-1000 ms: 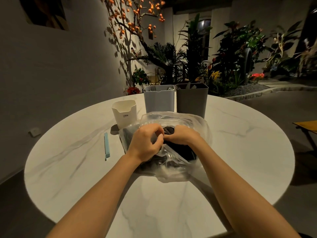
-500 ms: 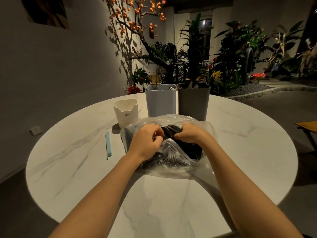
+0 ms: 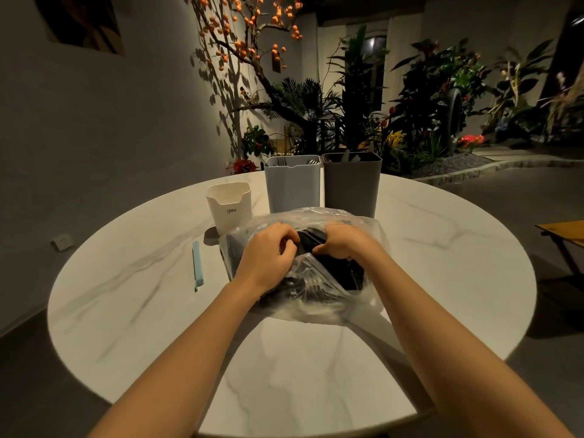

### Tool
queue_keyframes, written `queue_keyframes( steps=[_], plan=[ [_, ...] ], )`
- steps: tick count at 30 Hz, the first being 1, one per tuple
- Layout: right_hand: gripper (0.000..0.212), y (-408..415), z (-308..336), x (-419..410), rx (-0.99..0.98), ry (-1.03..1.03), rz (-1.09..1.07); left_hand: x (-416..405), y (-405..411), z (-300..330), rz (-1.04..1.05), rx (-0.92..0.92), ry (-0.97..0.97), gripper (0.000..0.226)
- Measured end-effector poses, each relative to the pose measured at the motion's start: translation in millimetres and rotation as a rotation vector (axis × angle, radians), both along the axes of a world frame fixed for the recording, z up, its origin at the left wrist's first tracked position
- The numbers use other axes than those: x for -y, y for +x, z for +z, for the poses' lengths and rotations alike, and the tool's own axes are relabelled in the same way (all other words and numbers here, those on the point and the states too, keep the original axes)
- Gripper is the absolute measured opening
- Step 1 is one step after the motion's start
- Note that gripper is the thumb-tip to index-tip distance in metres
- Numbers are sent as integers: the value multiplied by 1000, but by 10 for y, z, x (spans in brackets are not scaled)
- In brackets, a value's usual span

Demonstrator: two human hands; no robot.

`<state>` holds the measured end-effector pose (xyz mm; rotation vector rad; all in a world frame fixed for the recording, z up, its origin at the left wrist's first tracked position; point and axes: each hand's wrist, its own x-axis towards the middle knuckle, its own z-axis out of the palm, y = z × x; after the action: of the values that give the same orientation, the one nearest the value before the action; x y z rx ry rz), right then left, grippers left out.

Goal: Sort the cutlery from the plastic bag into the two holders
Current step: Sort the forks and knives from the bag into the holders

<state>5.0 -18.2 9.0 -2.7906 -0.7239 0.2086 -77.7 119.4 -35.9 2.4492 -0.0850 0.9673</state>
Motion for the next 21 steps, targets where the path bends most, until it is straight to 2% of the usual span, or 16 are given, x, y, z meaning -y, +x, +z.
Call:
queue_keyframes(
  steps=[5,8,10,12,15,18,21],
  plan=[
    [37,-54,30,65,-131,61,-25,38,-38,39,86,286,195,12],
    [33,-90,47,119,-181,114,-21,73,-35,44,87,379,239,26],
    [32,-114,56,156,-240,170,-14,97,-26,75,81,352,267,44],
    [31,-144,77,206,-316,255,-10,136,-28,98,63,236,269,60],
    [28,-190,84,298,-367,367,-25,158,-4,42,-31,57,243,57],
    [21,-221,81,373,-340,371,-25,141,24,-8,-9,125,316,46],
    [19,-229,93,422,-419,433,-25,180,2,36,7,262,321,40]
  ],
)
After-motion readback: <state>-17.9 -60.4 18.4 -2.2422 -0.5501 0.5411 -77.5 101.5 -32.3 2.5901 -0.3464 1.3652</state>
